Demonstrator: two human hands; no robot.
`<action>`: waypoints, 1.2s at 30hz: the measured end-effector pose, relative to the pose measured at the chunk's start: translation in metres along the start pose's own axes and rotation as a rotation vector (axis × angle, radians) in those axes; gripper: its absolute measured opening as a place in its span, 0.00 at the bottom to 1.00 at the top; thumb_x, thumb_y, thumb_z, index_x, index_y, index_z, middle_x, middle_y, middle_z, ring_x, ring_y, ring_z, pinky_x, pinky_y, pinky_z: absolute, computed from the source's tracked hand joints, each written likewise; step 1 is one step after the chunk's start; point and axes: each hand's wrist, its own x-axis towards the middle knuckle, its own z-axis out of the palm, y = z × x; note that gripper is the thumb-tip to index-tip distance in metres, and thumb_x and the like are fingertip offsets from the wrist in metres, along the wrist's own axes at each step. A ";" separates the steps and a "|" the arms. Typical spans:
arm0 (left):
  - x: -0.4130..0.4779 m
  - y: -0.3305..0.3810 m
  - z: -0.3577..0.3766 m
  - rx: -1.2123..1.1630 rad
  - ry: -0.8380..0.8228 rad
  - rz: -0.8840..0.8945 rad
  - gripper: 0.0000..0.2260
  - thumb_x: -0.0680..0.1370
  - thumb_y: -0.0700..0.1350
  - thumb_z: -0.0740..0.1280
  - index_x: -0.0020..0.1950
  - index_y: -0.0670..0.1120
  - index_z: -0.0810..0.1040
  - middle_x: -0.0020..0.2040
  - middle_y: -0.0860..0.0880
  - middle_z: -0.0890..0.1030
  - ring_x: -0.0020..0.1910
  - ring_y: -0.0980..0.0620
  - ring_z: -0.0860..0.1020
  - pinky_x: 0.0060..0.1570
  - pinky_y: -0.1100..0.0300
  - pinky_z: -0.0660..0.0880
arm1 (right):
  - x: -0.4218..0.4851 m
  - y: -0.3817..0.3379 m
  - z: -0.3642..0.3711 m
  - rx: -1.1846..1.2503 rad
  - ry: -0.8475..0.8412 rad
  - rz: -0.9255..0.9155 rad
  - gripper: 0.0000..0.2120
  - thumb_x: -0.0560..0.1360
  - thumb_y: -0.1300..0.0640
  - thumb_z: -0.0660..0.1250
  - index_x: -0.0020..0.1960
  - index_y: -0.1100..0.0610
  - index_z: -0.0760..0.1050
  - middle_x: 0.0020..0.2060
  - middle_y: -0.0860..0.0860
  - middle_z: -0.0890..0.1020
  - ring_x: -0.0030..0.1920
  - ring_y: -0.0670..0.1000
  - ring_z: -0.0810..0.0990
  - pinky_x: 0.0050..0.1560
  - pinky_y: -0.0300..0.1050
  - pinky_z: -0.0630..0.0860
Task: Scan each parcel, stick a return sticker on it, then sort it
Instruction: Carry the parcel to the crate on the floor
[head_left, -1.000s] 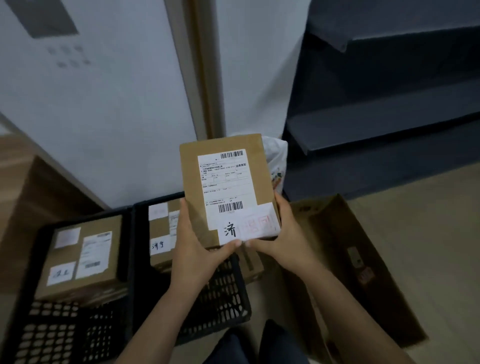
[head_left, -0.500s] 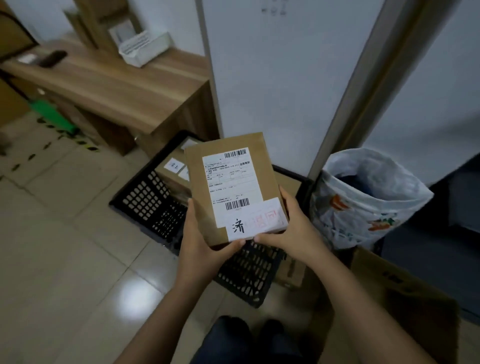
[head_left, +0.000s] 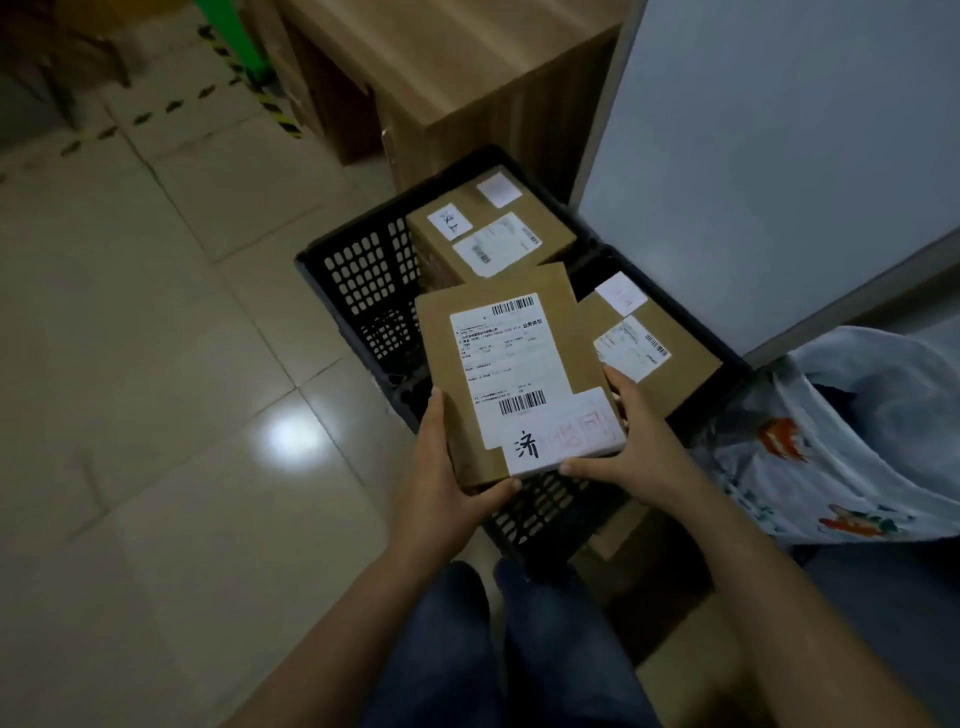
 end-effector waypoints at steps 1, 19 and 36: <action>0.001 -0.006 0.008 -0.004 0.005 -0.038 0.55 0.65 0.53 0.80 0.79 0.55 0.43 0.76 0.57 0.59 0.73 0.58 0.62 0.66 0.60 0.68 | 0.006 0.007 0.000 -0.012 -0.036 0.003 0.51 0.62 0.58 0.81 0.73 0.39 0.53 0.66 0.41 0.68 0.61 0.37 0.69 0.46 0.26 0.72; 0.028 -0.077 0.149 0.190 0.185 -0.410 0.45 0.69 0.55 0.74 0.78 0.55 0.49 0.78 0.53 0.42 0.74 0.48 0.61 0.58 0.54 0.74 | 0.129 0.132 0.024 -0.352 -0.372 -0.050 0.60 0.61 0.57 0.82 0.78 0.45 0.44 0.74 0.47 0.60 0.71 0.47 0.62 0.70 0.48 0.66; 0.085 -0.139 0.217 0.179 0.124 -0.593 0.48 0.73 0.47 0.73 0.79 0.46 0.40 0.77 0.40 0.37 0.77 0.42 0.47 0.73 0.50 0.55 | 0.181 0.199 0.076 -0.622 -0.406 -0.029 0.50 0.67 0.62 0.77 0.78 0.45 0.51 0.69 0.57 0.61 0.69 0.58 0.64 0.67 0.55 0.69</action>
